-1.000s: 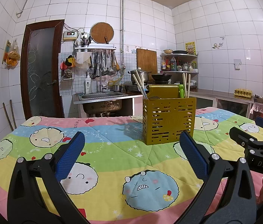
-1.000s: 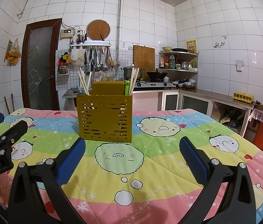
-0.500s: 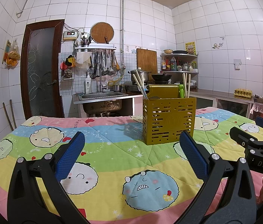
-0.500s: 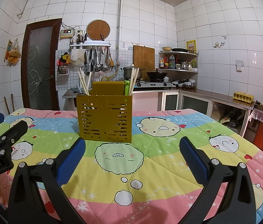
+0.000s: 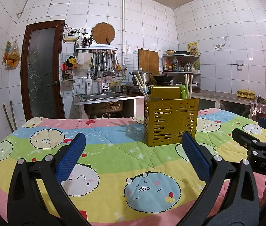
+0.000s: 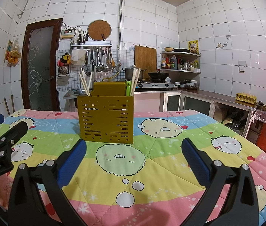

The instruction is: Organize utensils

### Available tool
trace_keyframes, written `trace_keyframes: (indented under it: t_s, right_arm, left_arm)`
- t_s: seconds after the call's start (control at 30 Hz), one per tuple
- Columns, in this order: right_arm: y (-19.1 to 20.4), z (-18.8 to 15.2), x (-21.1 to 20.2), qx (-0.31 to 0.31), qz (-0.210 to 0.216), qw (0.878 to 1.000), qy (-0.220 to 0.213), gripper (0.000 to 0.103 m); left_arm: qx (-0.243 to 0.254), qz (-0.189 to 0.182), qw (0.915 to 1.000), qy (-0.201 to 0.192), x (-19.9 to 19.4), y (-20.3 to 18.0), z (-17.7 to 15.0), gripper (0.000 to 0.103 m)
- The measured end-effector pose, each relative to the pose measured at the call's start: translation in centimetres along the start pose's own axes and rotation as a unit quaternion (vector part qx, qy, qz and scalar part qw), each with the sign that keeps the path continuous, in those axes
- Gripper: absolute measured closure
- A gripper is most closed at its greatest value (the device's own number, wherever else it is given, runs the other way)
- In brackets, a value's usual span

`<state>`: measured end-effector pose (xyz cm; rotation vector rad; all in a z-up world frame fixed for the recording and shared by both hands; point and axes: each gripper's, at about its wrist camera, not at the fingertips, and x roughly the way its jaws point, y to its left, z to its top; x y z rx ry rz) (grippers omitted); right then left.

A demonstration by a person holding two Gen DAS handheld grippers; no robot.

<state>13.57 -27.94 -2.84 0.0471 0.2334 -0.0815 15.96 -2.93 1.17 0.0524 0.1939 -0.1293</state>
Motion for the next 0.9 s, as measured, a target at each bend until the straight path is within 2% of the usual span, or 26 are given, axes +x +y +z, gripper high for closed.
trace_keyframes:
  t_s: [0.67, 0.9]
  right_arm:
    - [0.06, -0.03, 0.00, 0.000, 0.000, 1.000, 0.001, 0.005]
    - [0.03, 0.01, 0.08, 0.000, -0.001, 1.000, 0.002, 0.005]
  left_arm:
    - [0.000, 0.000, 1.0000, 0.001, 0.02, -0.02, -0.03, 0.005]
    - [-0.002, 0.001, 0.9999, 0.013, 0.32, -0.06, 0.09, 0.005]
